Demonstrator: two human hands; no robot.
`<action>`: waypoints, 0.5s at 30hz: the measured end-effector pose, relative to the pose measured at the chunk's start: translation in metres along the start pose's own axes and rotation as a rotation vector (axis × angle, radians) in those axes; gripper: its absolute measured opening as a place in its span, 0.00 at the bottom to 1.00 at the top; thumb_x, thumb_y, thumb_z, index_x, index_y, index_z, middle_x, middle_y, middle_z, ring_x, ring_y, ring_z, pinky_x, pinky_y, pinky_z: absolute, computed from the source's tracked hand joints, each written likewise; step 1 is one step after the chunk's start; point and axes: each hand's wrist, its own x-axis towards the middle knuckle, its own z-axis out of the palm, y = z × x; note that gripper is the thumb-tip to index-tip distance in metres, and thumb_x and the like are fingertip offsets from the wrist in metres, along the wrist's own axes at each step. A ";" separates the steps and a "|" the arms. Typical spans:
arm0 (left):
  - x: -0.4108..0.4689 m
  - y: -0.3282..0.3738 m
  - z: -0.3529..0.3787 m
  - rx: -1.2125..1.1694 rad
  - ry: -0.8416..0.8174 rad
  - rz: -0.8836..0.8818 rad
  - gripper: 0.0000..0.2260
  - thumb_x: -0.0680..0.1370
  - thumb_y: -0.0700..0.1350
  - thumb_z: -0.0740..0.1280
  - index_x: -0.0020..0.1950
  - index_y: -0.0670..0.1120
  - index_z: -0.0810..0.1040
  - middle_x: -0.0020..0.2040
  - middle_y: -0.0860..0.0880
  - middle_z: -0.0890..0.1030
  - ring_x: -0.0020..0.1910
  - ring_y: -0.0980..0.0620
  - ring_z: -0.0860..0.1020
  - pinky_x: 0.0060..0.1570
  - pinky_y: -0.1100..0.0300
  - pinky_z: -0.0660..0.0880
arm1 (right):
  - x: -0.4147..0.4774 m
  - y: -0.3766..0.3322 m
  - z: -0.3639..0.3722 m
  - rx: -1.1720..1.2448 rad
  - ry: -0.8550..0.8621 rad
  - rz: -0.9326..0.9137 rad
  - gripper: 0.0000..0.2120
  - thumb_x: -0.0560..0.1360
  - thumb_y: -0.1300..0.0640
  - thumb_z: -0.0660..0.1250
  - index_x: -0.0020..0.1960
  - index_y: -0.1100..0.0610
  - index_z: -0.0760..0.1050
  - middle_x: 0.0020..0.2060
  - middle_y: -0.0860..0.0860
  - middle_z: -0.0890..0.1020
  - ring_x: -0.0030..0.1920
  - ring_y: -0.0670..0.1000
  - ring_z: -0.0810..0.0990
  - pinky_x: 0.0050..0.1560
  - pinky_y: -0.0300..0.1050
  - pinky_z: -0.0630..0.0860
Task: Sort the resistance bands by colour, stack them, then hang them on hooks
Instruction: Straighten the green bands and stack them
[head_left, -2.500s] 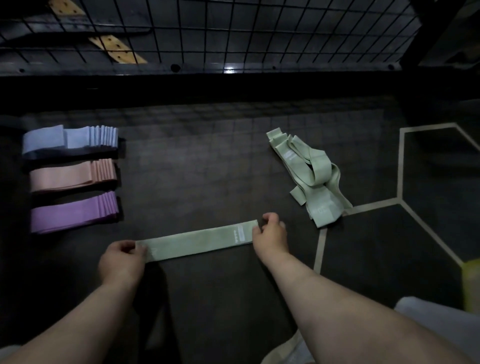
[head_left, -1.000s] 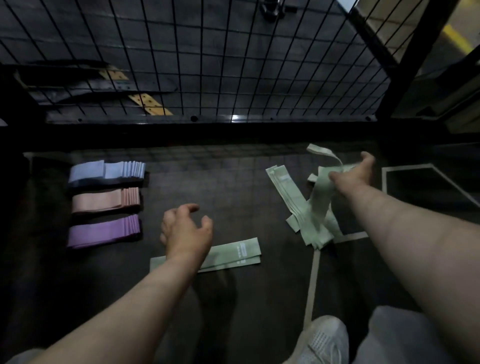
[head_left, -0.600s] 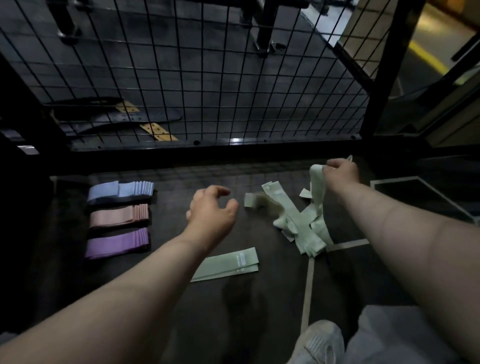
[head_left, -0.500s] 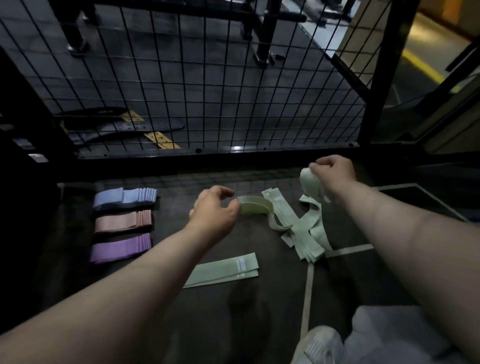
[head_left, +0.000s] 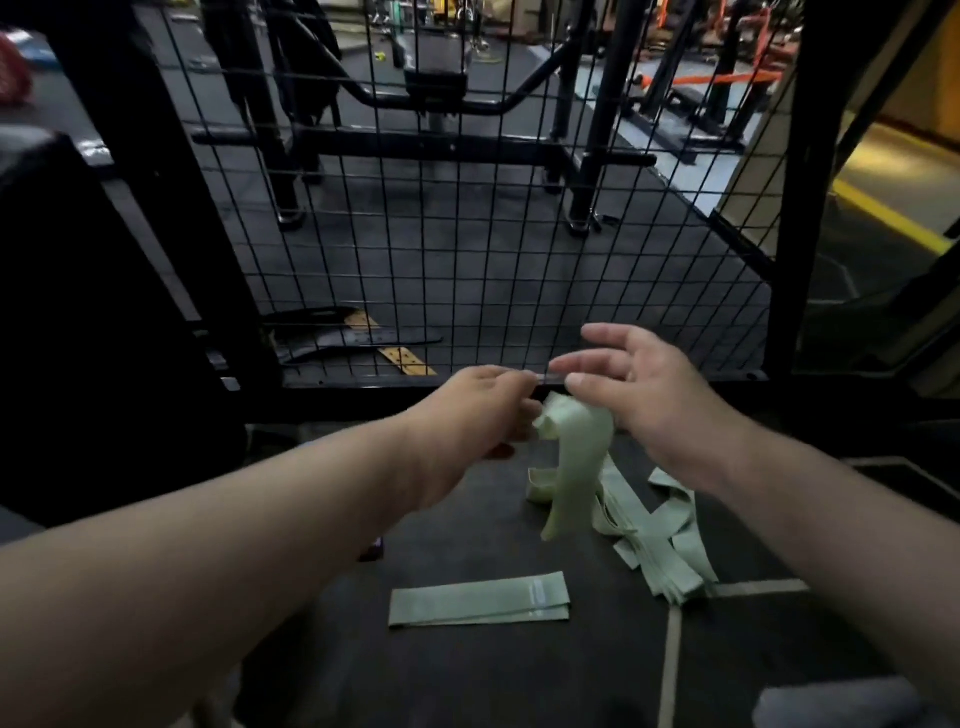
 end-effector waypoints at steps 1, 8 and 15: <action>-0.008 0.002 -0.001 -0.093 -0.021 -0.026 0.11 0.82 0.50 0.60 0.47 0.50 0.81 0.48 0.46 0.84 0.42 0.47 0.81 0.48 0.50 0.75 | -0.010 -0.007 0.009 -0.029 0.015 -0.059 0.26 0.77 0.64 0.70 0.71 0.53 0.64 0.51 0.47 0.85 0.51 0.50 0.84 0.55 0.55 0.81; -0.027 -0.012 -0.004 -0.427 -0.051 -0.245 0.11 0.82 0.49 0.57 0.55 0.45 0.75 0.46 0.41 0.75 0.40 0.46 0.75 0.39 0.57 0.71 | -0.042 -0.001 0.056 -0.396 -0.021 -0.437 0.33 0.77 0.60 0.69 0.73 0.41 0.56 0.60 0.39 0.72 0.41 0.54 0.80 0.43 0.52 0.80; -0.018 -0.022 -0.017 -0.379 0.064 -0.067 0.08 0.80 0.38 0.65 0.55 0.41 0.83 0.47 0.41 0.85 0.44 0.45 0.82 0.50 0.50 0.78 | -0.041 0.013 0.059 -0.498 -0.152 -0.423 0.33 0.78 0.58 0.68 0.73 0.38 0.55 0.68 0.38 0.67 0.62 0.41 0.76 0.63 0.47 0.75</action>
